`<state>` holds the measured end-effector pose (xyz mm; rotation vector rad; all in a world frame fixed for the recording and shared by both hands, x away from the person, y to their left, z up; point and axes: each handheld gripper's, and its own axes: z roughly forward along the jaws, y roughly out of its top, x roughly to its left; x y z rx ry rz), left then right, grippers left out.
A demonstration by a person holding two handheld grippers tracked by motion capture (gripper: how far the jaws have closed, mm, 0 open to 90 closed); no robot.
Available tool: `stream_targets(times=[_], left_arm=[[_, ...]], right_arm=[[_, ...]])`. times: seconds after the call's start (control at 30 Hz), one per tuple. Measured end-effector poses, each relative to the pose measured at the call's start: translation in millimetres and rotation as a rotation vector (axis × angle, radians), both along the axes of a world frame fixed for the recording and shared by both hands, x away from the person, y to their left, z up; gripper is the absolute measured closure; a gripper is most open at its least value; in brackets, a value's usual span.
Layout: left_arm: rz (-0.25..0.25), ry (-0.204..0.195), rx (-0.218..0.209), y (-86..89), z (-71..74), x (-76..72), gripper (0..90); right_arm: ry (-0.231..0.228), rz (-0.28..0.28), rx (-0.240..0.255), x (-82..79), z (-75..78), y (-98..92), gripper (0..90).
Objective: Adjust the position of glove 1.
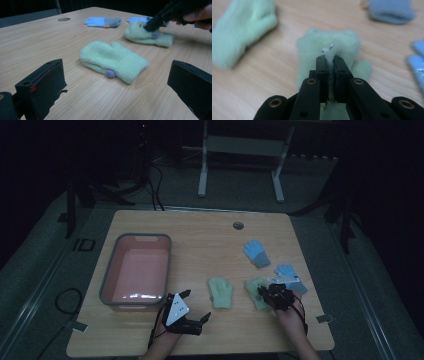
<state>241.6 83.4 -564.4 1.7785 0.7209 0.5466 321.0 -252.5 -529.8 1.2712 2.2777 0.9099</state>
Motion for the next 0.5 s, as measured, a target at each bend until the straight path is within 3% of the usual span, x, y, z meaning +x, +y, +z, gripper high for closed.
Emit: stream_targets(times=[0.13, 0.23, 0.5], left_arm=[[0.0, -0.002, 0.001, -0.5, -0.1, -0.3, 1.5], [0.003, 0.002, 0.001, -0.4, 0.0, 0.0, 1.5], [0.004, -0.003, 0.003, -0.5, 0.0, -0.4, 1.5]], right_arm=[[-0.01, -0.104, 0.046, 0.5, 14.8, 6.4, 84.9], [-0.01, -0.163, 0.034, 0.9, 19.0, 14.9, 84.9], [-0.016, -0.255, 0.049, -1.2, 21.1, 33.2, 84.8]])
